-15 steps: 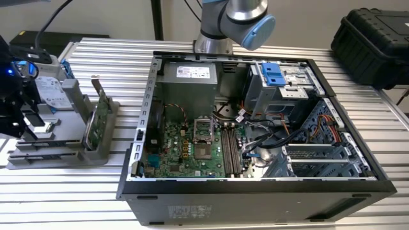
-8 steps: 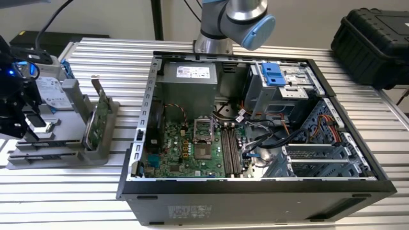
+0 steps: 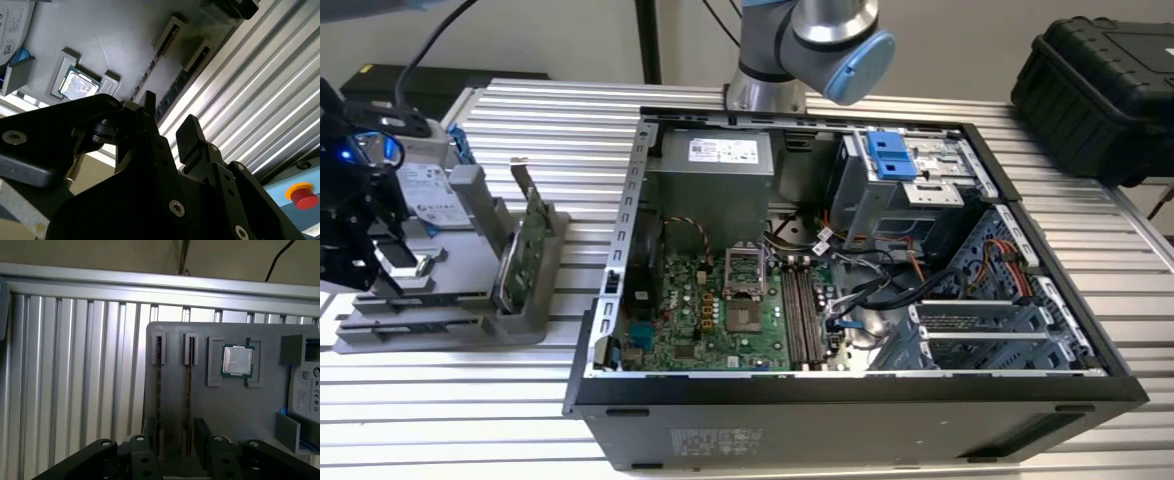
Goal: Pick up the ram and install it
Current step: 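Pick up the ram and move it above insertion slot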
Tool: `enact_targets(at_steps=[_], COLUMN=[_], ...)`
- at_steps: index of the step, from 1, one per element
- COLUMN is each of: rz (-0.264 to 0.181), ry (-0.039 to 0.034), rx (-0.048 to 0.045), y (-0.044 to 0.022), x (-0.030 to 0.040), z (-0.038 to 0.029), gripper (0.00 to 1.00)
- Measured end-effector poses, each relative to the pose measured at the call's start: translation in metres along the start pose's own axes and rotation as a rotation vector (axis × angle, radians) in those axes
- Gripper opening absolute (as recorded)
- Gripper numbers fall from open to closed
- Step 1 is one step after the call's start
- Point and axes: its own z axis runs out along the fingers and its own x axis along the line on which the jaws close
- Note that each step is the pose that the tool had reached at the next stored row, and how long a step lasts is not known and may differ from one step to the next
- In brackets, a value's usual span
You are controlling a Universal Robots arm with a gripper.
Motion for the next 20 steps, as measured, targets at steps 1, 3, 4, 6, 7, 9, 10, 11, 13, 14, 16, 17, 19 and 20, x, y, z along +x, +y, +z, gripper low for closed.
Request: enact_targets(at_steps=[1, 3, 4, 6, 7, 9, 10, 11, 13, 14, 16, 17, 19, 20], rz=[0.000, 0.000, 0.000, 0.000, 0.000, 0.000, 0.000, 0.000, 0.000, 0.000, 0.000, 0.000, 0.000, 0.000], ry=[0.0000, 0.0000, 0.0000, 0.0001, 0.0002, 0.0004, 0.0005, 0.0005, 0.0007, 0.0009, 0.0011, 0.0012, 0.0013, 0.0012], rx=[0.0000, 0.0000, 0.0001, 0.0000, 0.0000, 0.0000, 0.0000, 0.0000, 0.0000, 0.0000, -0.0001, -0.0001, -0.0001, 0.0000], y=[0.0000, 0.0000, 0.0000, 0.0000, 0.0000, 0.0000, 0.0000, 0.0000, 0.0000, 0.0000, 0.0000, 0.0000, 0.0000, 0.0001], x=[0.0002, 0.0004, 0.0006, 0.0008, 0.0008, 0.0010, 0.0010, 0.0010, 0.0011, 0.0011, 0.0011, 0.0012, 0.0013, 0.0015], z=[0.0007, 0.0021, 0.0029, 0.0044, 0.0050, 0.0064, 0.0071, 0.0077, 0.0090, 0.0096, 0.0109, 0.0115, 0.0129, 0.0137], gripper=[1.00, 1.00, 1.00, 1.00, 1.00, 1.00, 1.00, 1.00, 1.00, 1.00, 1.00, 1.00, 1.00, 1.00])
